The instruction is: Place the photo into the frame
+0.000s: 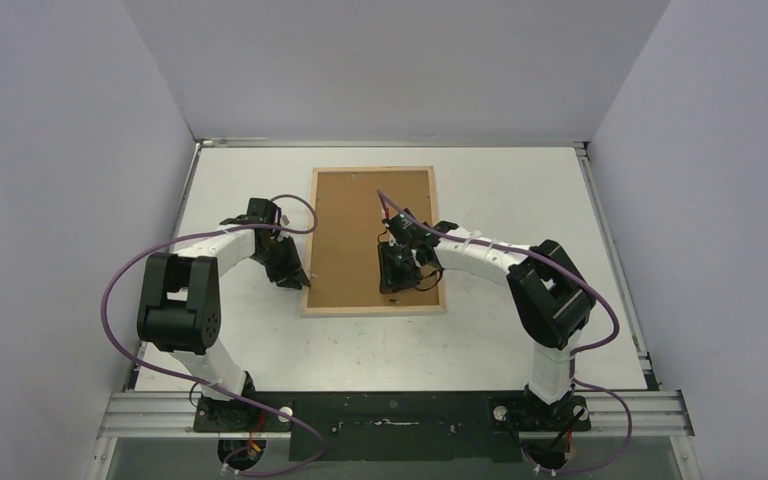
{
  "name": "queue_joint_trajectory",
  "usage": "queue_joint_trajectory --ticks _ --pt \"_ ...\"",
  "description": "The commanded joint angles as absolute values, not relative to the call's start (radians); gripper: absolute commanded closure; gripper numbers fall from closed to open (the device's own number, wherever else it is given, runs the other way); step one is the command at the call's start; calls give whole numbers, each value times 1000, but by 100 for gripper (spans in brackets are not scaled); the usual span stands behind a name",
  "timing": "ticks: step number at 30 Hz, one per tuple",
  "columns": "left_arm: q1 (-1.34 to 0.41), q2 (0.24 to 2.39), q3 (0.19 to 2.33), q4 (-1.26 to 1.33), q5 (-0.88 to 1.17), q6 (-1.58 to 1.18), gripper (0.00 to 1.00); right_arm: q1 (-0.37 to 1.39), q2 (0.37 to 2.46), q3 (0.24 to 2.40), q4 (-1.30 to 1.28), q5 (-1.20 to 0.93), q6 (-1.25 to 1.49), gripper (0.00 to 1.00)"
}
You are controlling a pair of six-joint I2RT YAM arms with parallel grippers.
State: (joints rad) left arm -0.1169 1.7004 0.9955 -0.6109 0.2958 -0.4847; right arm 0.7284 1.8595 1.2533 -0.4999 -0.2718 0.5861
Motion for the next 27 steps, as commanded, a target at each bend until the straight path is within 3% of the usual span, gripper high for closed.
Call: queue_joint_trajectory --ticks 1,27 --pt "-112 1725 1026 -604 228 -474 97 752 1884 1277 -509 -288 569 67" --pt "-110 1737 1026 -595 222 -476 97 762 1859 1207 -556 -319 570 72"
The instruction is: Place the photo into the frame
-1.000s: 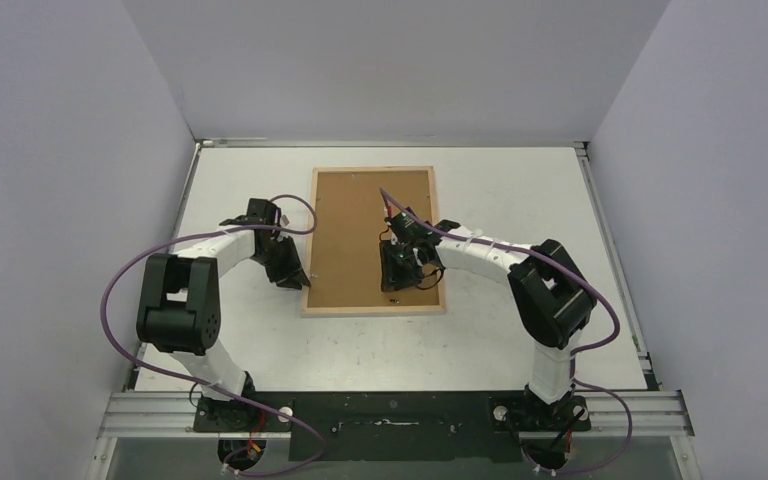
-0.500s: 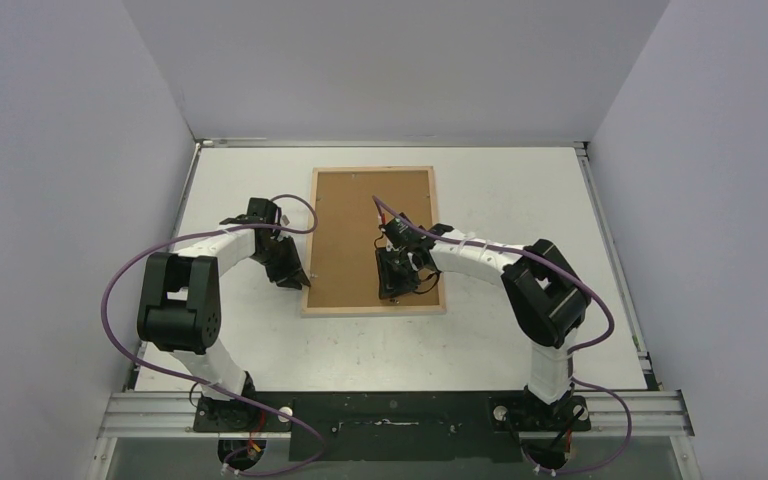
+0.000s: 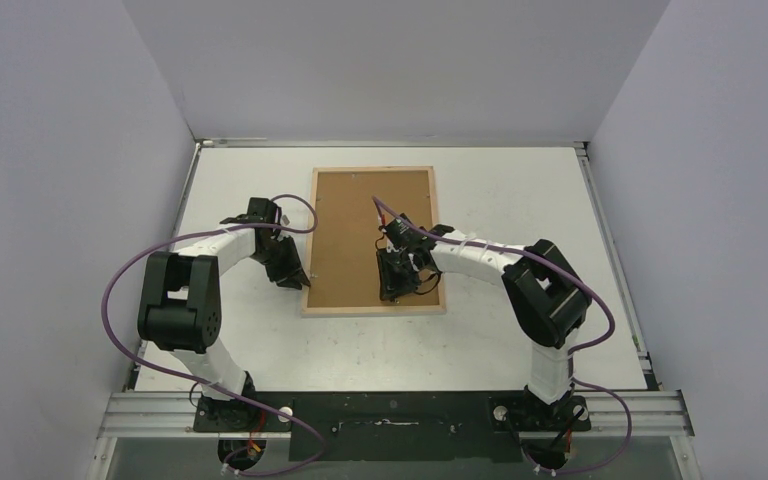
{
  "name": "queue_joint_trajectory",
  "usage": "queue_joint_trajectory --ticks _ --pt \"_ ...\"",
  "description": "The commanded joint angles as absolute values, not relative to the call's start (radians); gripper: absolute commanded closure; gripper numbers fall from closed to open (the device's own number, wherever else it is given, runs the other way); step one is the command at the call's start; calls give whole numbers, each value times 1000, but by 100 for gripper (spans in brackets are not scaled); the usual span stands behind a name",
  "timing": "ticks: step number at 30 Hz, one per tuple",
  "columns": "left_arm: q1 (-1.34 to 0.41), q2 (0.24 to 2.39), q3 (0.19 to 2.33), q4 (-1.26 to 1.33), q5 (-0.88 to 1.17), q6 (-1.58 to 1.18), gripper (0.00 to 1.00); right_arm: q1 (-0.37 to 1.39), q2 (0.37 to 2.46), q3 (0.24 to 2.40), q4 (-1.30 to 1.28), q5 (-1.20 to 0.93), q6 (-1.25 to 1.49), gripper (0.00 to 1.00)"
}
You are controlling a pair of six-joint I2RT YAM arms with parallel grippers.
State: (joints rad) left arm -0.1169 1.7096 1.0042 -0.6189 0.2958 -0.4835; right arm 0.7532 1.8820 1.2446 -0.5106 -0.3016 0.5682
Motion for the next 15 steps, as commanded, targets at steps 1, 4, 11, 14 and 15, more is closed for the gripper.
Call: queue_joint_trajectory --ticks 1,4,11,14,15 --pt "-110 1737 1026 -595 222 -475 97 762 1858 1205 -558 -317 571 73" --pt "-111 1739 1026 -597 221 -475 97 762 1850 1195 -560 -318 574 73" --pt "-110 1741 1027 -598 219 -474 97 762 1839 1172 -569 -313 575 74" --pt "-110 1741 1027 -598 218 -475 97 762 1835 1165 -573 -306 580 74" --pt "-110 1742 1028 -598 218 -475 97 761 1834 1161 -573 -304 583 74"
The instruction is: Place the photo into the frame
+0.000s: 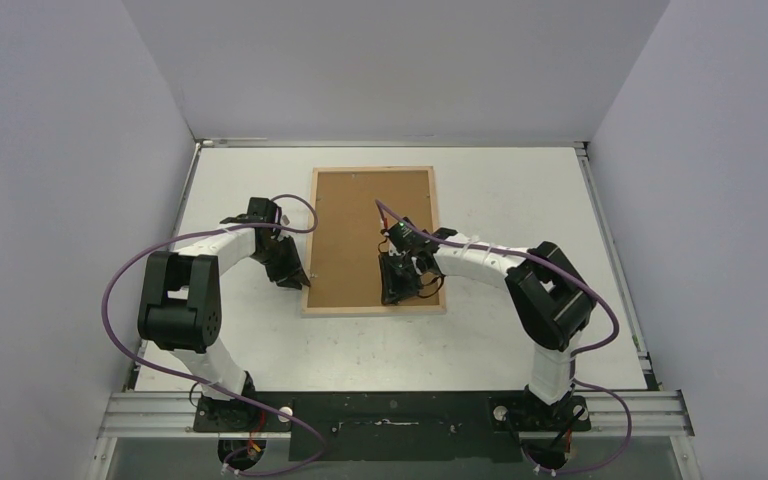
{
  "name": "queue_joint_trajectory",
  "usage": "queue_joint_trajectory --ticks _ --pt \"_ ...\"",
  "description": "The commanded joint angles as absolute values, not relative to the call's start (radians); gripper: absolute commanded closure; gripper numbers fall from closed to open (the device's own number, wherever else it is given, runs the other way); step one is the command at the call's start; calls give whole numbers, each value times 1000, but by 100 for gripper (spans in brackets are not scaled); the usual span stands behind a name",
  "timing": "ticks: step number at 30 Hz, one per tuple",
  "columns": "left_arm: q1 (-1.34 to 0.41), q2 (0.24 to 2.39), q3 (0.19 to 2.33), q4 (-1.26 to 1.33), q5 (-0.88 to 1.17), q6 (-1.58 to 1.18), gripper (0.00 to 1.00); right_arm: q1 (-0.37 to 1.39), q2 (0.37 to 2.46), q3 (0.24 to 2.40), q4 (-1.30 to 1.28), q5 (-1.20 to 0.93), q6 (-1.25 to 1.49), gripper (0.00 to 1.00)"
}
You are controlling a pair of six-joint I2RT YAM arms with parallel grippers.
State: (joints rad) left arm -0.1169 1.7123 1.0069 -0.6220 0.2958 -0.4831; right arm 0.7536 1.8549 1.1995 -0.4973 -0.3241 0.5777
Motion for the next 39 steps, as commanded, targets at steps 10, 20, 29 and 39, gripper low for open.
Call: queue_joint_trajectory --ticks 10,20,29,39 --pt "-110 1744 1027 -604 210 -473 97 736 1813 1134 -592 -239 622 76" --pt "-110 1744 1026 -607 204 -472 97 729 1804 1167 -653 -145 656 76" --pt "-110 1744 1027 -606 208 -472 97 730 1768 1142 -538 -259 655 72" --pt "-111 1739 1023 -602 219 -474 97 706 1682 1126 -475 -267 669 70"
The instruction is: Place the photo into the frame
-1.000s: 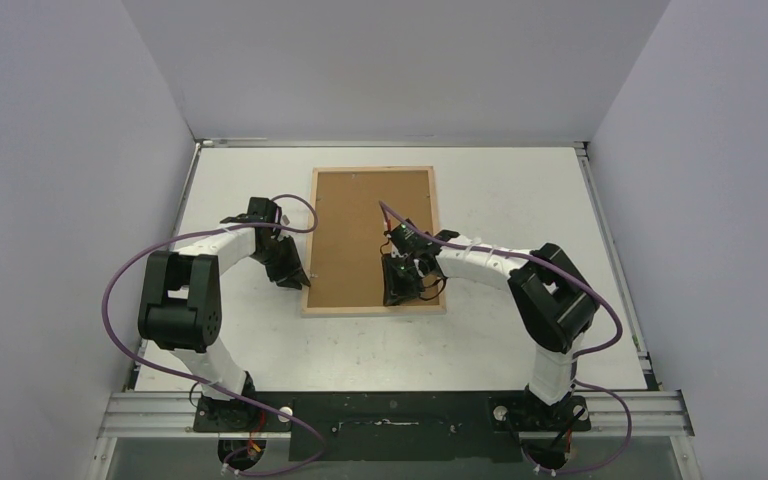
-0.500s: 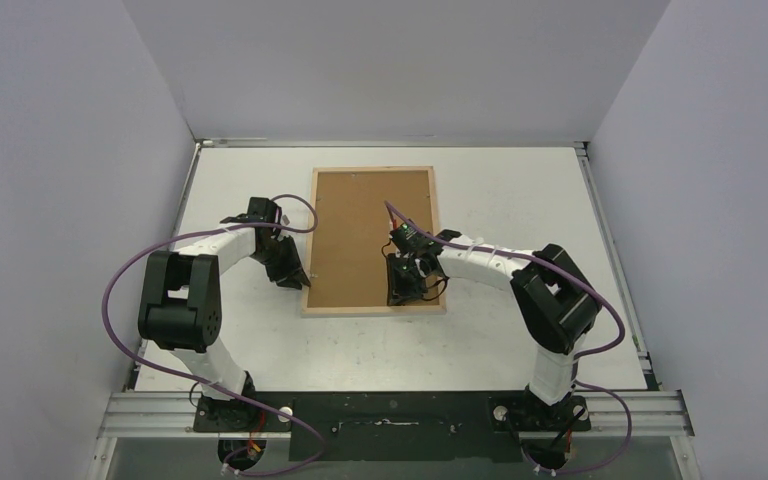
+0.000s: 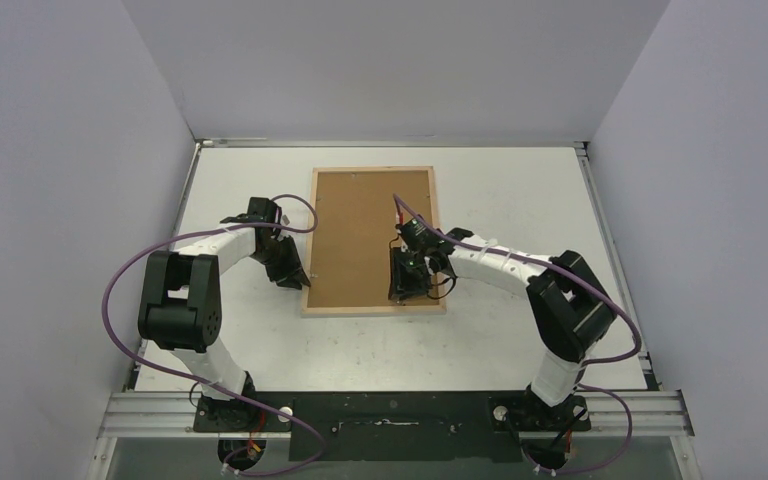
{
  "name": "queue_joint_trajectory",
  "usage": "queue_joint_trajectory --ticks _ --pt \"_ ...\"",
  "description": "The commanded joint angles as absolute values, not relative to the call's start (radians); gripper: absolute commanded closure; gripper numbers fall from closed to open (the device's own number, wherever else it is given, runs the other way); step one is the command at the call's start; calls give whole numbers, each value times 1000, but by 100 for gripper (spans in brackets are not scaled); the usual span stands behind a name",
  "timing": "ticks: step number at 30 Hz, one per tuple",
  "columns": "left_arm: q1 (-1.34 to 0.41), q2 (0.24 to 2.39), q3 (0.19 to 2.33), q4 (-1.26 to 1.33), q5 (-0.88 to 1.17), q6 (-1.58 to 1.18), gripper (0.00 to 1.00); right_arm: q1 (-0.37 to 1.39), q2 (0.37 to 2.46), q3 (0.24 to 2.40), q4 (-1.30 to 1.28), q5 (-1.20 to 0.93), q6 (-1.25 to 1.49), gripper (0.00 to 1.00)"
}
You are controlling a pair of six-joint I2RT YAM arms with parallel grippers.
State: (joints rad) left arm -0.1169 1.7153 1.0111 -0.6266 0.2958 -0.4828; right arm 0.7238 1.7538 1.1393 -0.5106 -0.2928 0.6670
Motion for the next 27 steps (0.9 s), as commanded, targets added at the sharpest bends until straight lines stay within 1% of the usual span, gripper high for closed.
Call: queue_joint_trajectory --ticks 1,12,27 --pt "-110 1739 1023 -601 221 -474 97 704 1683 1122 -475 -267 669 70" --pt "-111 1745 1028 -598 230 -474 97 707 1747 1137 -489 -236 648 70" --pt "-112 1746 1028 -602 232 -474 97 721 1799 1107 -439 -294 652 70"
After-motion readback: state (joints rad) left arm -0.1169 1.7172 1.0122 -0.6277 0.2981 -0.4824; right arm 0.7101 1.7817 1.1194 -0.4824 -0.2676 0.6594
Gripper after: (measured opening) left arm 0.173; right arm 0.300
